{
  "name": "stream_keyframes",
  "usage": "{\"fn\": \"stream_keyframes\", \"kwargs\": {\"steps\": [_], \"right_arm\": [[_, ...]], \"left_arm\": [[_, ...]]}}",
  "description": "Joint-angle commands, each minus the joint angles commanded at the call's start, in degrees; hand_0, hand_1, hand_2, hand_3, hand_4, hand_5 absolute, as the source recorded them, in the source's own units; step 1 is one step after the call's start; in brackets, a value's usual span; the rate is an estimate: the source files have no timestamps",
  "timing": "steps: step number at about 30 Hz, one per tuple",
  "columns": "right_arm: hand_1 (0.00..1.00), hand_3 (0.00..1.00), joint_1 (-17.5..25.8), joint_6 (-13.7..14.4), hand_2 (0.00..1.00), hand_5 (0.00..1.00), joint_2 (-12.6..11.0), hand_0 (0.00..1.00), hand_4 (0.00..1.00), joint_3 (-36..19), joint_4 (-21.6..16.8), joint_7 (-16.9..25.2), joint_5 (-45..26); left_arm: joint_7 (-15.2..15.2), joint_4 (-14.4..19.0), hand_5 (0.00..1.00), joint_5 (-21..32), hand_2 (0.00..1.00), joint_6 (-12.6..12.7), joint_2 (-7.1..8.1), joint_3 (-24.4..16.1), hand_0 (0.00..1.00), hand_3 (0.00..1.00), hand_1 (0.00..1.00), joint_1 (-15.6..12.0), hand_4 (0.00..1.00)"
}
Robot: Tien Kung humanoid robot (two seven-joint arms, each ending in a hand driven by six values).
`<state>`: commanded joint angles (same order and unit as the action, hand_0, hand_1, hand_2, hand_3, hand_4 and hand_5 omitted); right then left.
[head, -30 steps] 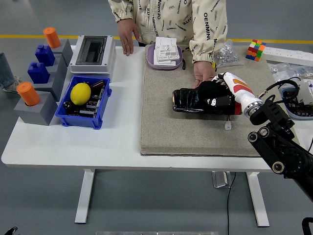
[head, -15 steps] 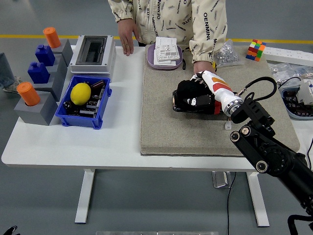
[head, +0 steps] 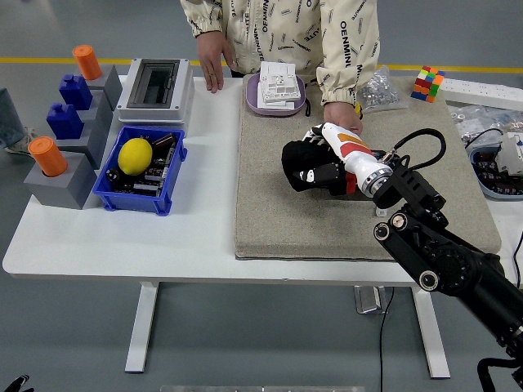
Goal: Pick the rag up,wipe the panel,place it on the desk
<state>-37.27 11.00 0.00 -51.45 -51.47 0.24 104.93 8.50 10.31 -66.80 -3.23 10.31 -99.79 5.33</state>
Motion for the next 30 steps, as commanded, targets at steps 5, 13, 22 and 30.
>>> {"fn": "stream_keyframes", "kwargs": {"steps": [5, 13, 22, 30], "right_arm": [[0.411, 0.447, -0.99, -0.05, 0.454, 0.002, 0.00, 0.329, 0.911, 0.93, 0.15, -0.01, -0.03], [0.411, 0.446, -2.37, -0.11, 0.454, 0.002, 0.00, 0.330, 0.913, 1.86, 0.02, 0.01, 0.02], [0.412, 0.446, -1.68, -0.21, 0.454, 0.002, 0.00, 0.332, 0.916, 2.30, 0.52, 0.01, -0.14], [0.412, 0.448, -0.81, -0.29, 0.455, 0.002, 0.00, 0.330, 0.917, 1.81, 1.48, 0.00, -0.08]], "left_arm": [[0.07, 0.00, 0.565, 0.02, 0.767, 0.01, 0.15, 0.20, 0.723, 0.623, 0.716, -0.04, 0.686], [-0.03, 0.00, 0.564, 0.01, 0.767, -0.10, 0.32, 0.60, 0.723, 0.623, 0.716, 0.21, 0.686], [0.05, 0.00, 0.566, -0.08, 0.767, 0.00, 0.34, 0.42, 0.723, 0.623, 0.716, 0.00, 0.687], [-0.09, 0.00, 0.565, -0.18, 0.767, -0.07, 0.17, 0.16, 0.723, 0.623, 0.716, 0.05, 0.686]]}}
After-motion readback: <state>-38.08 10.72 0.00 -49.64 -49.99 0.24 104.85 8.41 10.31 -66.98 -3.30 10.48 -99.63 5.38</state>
